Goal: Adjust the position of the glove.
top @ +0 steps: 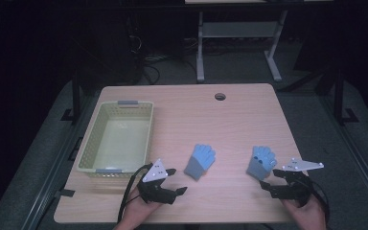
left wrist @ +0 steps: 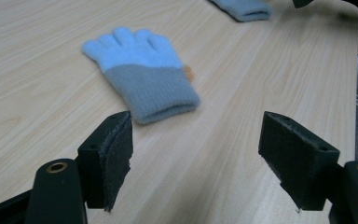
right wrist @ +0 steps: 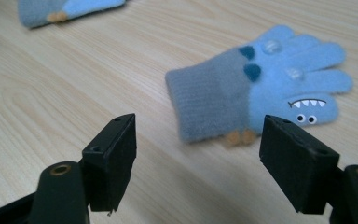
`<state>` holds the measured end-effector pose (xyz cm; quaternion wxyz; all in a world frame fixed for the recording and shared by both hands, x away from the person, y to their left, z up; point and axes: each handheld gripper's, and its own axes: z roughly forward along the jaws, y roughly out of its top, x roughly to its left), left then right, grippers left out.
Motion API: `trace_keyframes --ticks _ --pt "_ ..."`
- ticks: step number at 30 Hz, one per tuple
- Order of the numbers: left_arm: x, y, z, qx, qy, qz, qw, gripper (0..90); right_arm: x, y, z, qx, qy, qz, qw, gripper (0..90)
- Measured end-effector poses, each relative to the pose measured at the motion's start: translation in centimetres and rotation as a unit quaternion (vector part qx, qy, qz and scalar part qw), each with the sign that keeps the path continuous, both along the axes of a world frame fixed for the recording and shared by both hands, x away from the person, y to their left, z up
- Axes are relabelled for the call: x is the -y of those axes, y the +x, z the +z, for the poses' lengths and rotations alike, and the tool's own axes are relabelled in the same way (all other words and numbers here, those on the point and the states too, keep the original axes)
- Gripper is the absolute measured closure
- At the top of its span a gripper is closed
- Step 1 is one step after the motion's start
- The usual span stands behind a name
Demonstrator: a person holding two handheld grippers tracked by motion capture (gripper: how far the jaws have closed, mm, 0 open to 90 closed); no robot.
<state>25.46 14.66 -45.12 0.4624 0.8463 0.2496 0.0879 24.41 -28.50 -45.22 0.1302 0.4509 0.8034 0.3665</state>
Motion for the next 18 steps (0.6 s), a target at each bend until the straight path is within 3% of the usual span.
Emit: trace_keyframes --ticks 7,11,15,18 --pt "-0.1 0.1 0.0 -0.005 -0.005 -0.001 1.0000 25.7 -0.2 0.2 0.3 0.001 0.007 0.005 1.0000 26.2" --pt "-0.1 0.0 -0.1 0.000 0.005 0.000 1.0000 25.7 -0.2 0.6 0.6 0.005 0.000 0.009 0.9999 26.5" --pt "-0.2 -0.1 0.0 0.002 -0.002 0.007 1.0000 25.7 -0.4 1.6 1.4 0.009 0.000 0.012 0.9999 28.2" --pt "-0.2 -0.3 0.1 0.011 0.007 0.007 0.9999 25.7 -0.8 2.9 2.4 0.014 -0.009 0.020 0.9997 30.6"
